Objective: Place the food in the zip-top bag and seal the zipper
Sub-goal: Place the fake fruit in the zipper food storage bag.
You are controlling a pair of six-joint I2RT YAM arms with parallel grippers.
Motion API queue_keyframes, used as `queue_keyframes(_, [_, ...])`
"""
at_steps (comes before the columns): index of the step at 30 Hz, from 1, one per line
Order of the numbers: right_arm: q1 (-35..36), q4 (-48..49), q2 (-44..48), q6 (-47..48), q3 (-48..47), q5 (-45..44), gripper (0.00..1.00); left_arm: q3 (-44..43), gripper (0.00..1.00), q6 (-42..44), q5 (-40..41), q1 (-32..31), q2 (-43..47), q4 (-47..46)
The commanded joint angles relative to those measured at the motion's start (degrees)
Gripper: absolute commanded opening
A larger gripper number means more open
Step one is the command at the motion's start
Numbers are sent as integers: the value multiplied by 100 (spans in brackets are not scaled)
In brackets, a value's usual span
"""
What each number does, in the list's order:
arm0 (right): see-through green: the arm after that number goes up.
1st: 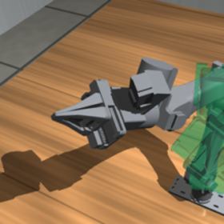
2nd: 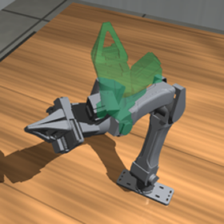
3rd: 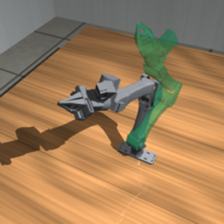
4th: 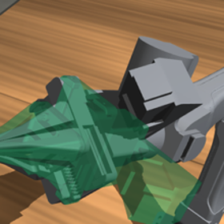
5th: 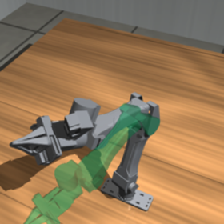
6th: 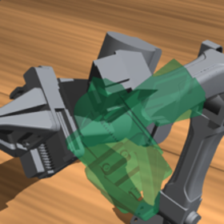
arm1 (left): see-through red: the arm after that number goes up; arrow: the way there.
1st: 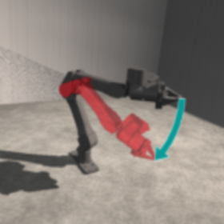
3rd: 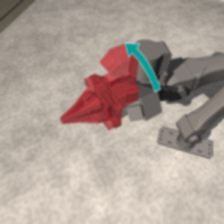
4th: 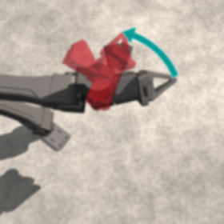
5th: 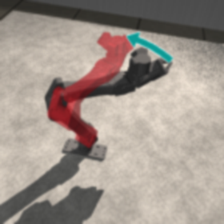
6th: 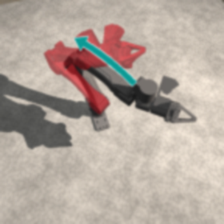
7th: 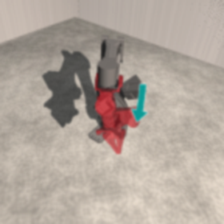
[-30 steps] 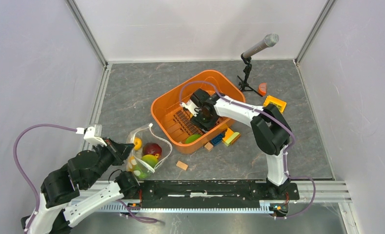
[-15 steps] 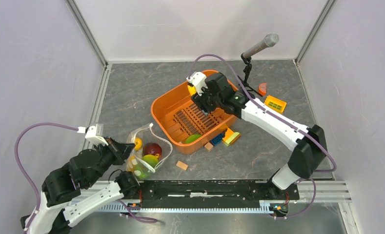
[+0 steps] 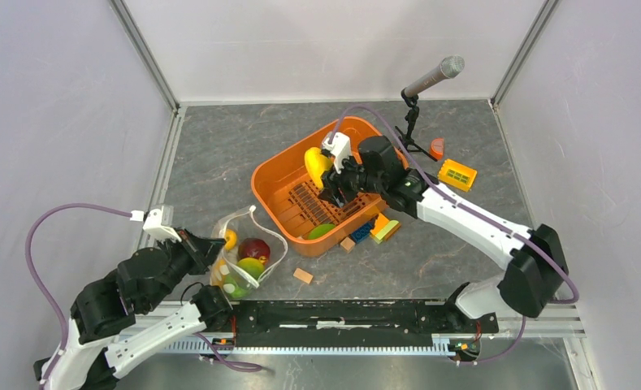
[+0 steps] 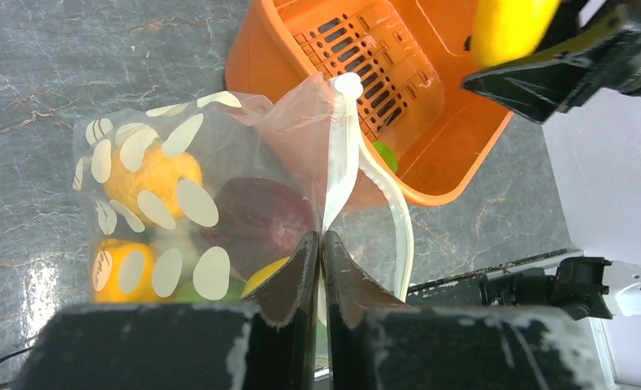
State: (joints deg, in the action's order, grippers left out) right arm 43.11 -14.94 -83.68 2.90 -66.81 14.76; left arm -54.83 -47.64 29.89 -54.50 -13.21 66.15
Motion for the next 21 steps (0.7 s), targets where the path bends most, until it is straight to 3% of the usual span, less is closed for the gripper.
queue_keyframes(1, [133, 993, 588, -184, 134, 1026, 13, 24, 12, -108, 11, -16, -172, -306])
queue_keyframes(15, [2041, 422, 221, 470, -347, 1198, 16, -1, 12, -35, -79, -9, -361, -533])
queue_keyframes(21, [2482, -310, -402, 740, -991, 656, 18, -1, 12, -53, -132, -12, -340, -526])
